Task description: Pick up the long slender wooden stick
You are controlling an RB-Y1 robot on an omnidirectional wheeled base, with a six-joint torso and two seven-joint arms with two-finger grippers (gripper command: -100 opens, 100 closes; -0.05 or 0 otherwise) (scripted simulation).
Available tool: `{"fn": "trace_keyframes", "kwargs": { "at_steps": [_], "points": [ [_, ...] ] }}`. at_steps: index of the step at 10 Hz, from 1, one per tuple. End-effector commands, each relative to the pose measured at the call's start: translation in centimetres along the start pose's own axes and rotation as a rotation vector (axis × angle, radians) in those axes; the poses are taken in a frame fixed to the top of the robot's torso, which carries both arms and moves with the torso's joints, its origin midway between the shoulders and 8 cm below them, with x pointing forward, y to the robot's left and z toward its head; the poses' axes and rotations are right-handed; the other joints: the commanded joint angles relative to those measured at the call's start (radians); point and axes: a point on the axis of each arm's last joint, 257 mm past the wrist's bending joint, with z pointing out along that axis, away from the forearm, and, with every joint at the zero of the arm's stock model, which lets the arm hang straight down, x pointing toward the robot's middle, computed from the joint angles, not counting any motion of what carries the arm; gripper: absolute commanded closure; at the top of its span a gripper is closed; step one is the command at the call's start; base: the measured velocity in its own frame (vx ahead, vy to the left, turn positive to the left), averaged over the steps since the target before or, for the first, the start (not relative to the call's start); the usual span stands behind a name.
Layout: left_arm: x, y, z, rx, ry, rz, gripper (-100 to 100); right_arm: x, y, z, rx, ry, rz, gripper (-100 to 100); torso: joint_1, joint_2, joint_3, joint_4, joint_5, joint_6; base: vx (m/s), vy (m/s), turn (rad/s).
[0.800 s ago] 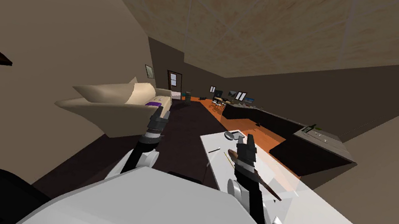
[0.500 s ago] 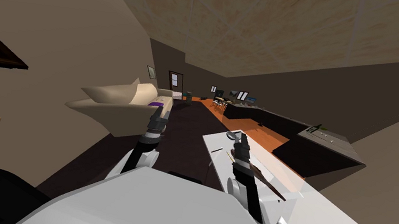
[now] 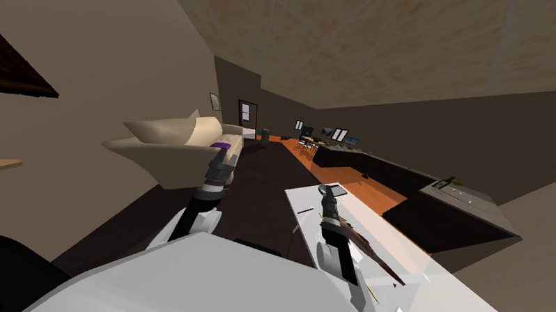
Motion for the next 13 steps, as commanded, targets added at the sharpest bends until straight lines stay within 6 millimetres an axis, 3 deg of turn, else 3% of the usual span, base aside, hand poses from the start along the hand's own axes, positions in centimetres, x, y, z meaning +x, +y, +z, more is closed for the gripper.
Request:
{"fn": "trace_keyframes", "kwargs": {
  "at_steps": [1,5,13],
  "points": [
    [0.0,0.0,0.0,0.0,0.0,0.0,0,0.4,-1.8,0.5,0.042,0.016,-0.024,-100,0.0,0.0,0.0,0.0,0.0,0.0,0.002,0.023,0.012],
    [0.0,0.0,0.0,0.0,0.0,0.0,0,1.1,-6.7,2.3,0.153,0.069,-0.134,-100,-0.001,0.0,0.0,0.0,0.0,0.0,0.004,0.021,0.039],
    [0.0,0.0,0.0,0.0,0.0,0.0,0,0.9,-16.5,3.3,0.403,0.158,-0.28,-100,-0.001,-0.001,0.0,0.0,0.0,0.0,0.011,0.016,0.037]
  ]
}}
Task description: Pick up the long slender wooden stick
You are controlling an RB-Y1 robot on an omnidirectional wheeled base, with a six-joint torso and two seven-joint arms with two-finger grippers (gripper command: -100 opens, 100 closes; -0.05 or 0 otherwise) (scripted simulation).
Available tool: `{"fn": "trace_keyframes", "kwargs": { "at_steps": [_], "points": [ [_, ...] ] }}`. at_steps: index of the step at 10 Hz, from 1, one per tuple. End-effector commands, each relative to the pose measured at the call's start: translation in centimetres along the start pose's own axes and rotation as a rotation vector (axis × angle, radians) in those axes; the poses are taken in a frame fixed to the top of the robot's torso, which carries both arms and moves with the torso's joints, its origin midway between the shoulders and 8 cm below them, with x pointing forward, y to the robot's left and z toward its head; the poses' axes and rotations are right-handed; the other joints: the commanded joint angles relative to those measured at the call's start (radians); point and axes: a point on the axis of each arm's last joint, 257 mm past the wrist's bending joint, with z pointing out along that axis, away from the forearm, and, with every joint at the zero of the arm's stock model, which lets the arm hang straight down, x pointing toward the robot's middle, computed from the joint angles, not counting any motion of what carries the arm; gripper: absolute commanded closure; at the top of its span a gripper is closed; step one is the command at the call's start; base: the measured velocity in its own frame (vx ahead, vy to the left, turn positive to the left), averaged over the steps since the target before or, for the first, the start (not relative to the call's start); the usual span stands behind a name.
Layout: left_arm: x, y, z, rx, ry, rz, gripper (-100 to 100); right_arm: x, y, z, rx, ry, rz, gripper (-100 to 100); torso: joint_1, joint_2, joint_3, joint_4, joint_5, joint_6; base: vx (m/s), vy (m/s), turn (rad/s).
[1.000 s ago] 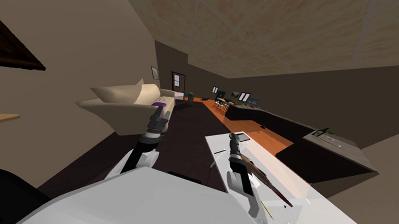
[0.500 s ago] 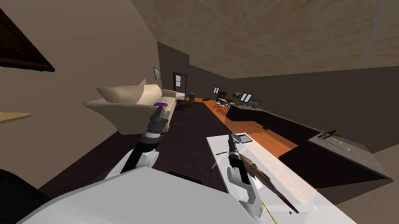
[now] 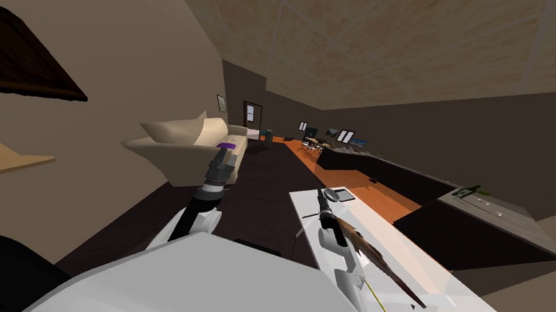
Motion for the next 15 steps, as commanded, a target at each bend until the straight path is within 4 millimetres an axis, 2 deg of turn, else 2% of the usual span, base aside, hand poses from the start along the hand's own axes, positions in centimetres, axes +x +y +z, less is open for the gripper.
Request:
{"fn": "trace_keyframes", "kwargs": {
  "at_steps": [1,2,4,7,8,9,10,11,12,13,14,15],
  "points": [
    [0.0,0.0,0.0,0.0,0.0,0.0,0,0.8,-2.2,0.4,0.056,0.023,-0.018,-100,0.0,0.0,0.0,0.0,0.0,0.0,0.015,0.007,0.028],
    [0.0,0.0,0.0,0.0,0.0,0.0,0,0.5,-2.9,1.3,0.089,0.034,-0.049,-100,0.0,0.0,0.0,0.0,0.0,0.0,0.021,0.009,0.055],
    [0.0,0.0,0.0,0.0,0.0,0.0,0,1.2,-4.8,1.1,0.129,0.051,-0.048,-100,0.0,0.0,0.0,0.0,0.0,0.0,0.013,0.004,0.013],
    [0.0,0.0,0.0,0.0,0.0,0.0,0,1.2,-8.9,2.1,0.243,0.092,-0.099,-100,-0.001,0.0,0.0,0.0,0.0,0.0,0.017,0.003,0.05],
    [0.0,0.0,0.0,0.0,0.0,0.0,0,1.8,-10.5,1.7,0.284,0.113,-0.097,-100,-0.001,0.0,0.0,0.0,0.0,0.0,0.023,-0.002,0.032],
    [0.0,0.0,0.0,0.0,0.0,0.0,0,1.2,-11.3,2.3,0.31,0.118,-0.118,-100,-0.001,0.0,0.0,0.0,0.0,0.001,0.026,0.0,0.05],
    [0.0,0.0,0.0,0.0,0.0,0.0,0,2.0,-13.2,1.7,0.358,0.143,-0.115,-100,-0.001,-0.001,0.0,0.0,0.0,0.0,0.024,0.001,0.037],
    [0.0,0.0,0.0,0.0,0.0,0.0,0,1.3,-13.7,2.3,0.383,0.151,-0.133,-100,-0.001,0.0,0.0,0.0,0.0,0.0,0.031,-0.009,0.057],
    [0.0,0.0,0.0,0.0,0.0,0.0,0,2.3,-16.1,1.3,0.442,0.18,-0.128,-100,-0.001,-0.001,-0.001,0.0,0.0,0.0,0.029,-0.012,0.032],
    [0.0,0.0,0.0,0.0,0.0,0.0,0,2.4,-16.2,1.2,0.446,0.182,-0.128,-100,-0.001,-0.001,-0.001,0.0,0.0,0.0,0.013,-0.005,-0.004],
    [0.0,0.0,0.0,0.0,0.0,0.0,0,2.2,-18.0,1.2,0.5,0.205,-0.138,-100,-0.001,0.0,0.0,0.0,0.0,0.001,0.018,-0.005,0.049],
    [0.0,0.0,0.0,0.0,0.0,0.0,0,2.6,-18.9,0.7,0.527,0.22,-0.136,-100,-0.001,0.0,0.0,0.0,0.0,0.0,0.024,-0.009,0.042]
  ]
}}
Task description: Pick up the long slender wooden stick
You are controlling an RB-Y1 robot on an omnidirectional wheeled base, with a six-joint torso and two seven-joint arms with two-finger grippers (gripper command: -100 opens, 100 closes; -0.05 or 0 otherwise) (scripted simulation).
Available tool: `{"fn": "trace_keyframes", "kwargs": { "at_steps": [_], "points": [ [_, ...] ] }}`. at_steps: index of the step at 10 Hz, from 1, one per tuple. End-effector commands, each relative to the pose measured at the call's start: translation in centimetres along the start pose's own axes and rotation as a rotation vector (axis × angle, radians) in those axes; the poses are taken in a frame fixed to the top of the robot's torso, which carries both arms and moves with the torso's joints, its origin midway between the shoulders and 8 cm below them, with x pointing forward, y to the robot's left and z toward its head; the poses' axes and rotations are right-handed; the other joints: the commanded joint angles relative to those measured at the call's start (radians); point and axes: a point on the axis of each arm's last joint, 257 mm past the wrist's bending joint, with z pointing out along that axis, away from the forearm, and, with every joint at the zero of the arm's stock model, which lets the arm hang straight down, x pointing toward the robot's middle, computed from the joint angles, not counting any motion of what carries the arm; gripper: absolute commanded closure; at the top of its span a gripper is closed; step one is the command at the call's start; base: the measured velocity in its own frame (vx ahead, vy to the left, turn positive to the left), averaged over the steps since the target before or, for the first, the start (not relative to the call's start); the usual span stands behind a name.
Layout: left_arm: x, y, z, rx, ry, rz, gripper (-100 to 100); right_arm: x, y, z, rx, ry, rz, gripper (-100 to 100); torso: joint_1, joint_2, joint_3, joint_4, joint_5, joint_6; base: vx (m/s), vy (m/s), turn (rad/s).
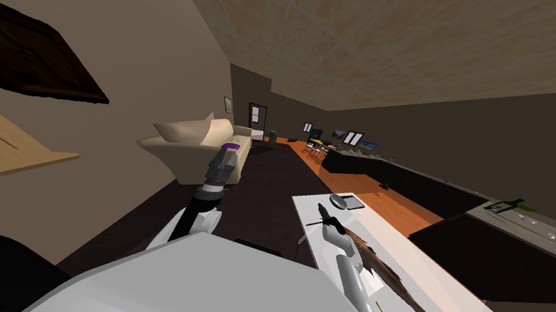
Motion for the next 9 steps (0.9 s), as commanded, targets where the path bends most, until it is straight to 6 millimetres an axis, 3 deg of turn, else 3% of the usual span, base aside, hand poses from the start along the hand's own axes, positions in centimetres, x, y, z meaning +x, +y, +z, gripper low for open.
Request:
{"fn": "trace_keyframes", "kwargs": {
  "at_steps": [1,5,6,9],
  "points": [
    [0.0,0.0,0.0,0.0,0.0,0.0,0,0.1,-0.5,0.5,0.021,0.013,-0.001,-100,0.0,0.0,0.0,0.0,0.0,0.0,0.012,-0.006,-0.002],
    [0.0,0.0,0.0,0.0,0.0,0.0,0,1.4,-5.3,1.5,0.171,0.101,-0.005,-100,0.0,-0.001,-0.001,0.0,0.0,0.0,0.028,-0.013,0.046],
    [0.0,0.0,0.0,0.0,0.0,0.0,0,1.0,-5.6,1.8,0.198,0.119,-0.004,-100,0.0,-0.001,0.0,0.0,0.0,0.0,0.029,-0.014,0.062],
    [0.0,0.0,0.0,0.0,0.0,0.0,0,2.8,-9.0,1.6,0.3,0.196,0.009,-100,0.0,-0.001,0.0,0.0,0.0,0.0,0.029,-0.016,0.043]
  ]
}}
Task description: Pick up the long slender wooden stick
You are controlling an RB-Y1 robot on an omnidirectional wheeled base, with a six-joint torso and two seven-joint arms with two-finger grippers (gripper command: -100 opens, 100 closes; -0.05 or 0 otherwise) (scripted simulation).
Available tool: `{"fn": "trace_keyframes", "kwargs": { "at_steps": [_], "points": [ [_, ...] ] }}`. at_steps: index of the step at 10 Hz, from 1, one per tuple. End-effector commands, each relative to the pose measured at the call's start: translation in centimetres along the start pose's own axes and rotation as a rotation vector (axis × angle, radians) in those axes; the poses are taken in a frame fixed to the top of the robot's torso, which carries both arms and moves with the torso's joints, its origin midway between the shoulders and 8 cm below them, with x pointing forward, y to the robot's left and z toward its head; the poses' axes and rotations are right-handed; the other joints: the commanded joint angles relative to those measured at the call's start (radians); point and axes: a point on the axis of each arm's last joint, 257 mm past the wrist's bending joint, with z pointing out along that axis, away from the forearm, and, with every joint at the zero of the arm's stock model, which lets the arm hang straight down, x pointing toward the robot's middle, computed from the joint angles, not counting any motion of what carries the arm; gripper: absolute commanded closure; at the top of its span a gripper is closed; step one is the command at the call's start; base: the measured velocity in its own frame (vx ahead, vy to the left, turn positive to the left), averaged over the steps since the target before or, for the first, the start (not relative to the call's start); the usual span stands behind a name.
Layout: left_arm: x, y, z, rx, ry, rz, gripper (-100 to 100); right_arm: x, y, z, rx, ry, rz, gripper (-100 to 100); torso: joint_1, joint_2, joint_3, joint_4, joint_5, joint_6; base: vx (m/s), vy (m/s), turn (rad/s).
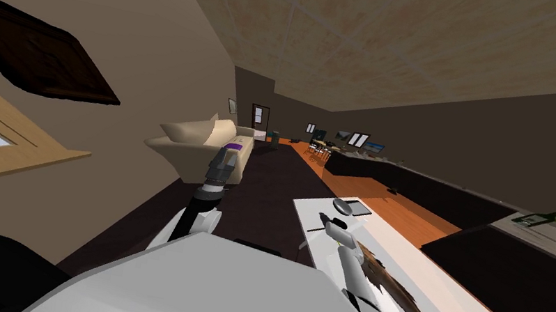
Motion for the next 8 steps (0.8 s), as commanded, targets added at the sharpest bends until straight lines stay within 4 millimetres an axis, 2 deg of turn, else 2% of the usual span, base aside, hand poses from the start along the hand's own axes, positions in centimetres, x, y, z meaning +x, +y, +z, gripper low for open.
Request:
{"fn": "trace_keyframes", "kwargs": {
  "at_steps": [1,2,4,5,6,7,8],
  "points": [
    [0.0,0.0,0.0,0.0,0.0,0.0,0,0.2,-0.9,0.3,0.044,0.04,0.01,-100,0.0,0.0,0.0,0.0,0.0,0.0,0.039,-0.011,0.066],
    [0.0,0.0,0.0,0.0,0.0,0.0,0,1.1,-2.1,0.4,0.076,0.067,0.012,-100,0.0,-0.001,0.0,0.0,0.0,0.0,0.031,-0.01,0.032],
    [0.0,0.0,0.0,0.0,0.0,0.0,0,1.4,-2.7,0.5,0.113,0.108,0.024,-100,0.001,0.001,0.001,0.0,0.0,0.0,0.014,-0.006,0.023],
    [0.0,0.0,0.0,0.0,0.0,0.0,0,2.2,-3.8,0.7,0.137,0.125,0.028,-100,0.001,0.001,0.001,0.0,0.0,0.0,0.022,-0.012,0.045],
    [0.0,0.0,0.0,0.0,0.0,0.0,0,2.1,-3.7,0.6,0.154,0.153,0.04,-100,0.0,0.001,0.0,0.0,0.0,0.0,0.029,-0.018,0.056],
    [0.0,0.0,0.0,0.0,0.0,0.0,0,3.1,-5.0,0.6,0.184,0.178,0.045,-100,0.0,0.0,0.0,0.0,0.0,0.0,0.029,-0.017,0.03],
    [0.0,0.0,0.0,0.0,0.0,0.0,0,3.1,-5.0,0.6,0.184,0.178,0.045,-100,0.0,0.0,0.0,0.0,0.0,0.0,0.014,-0.008,-0.008]
  ]
}}
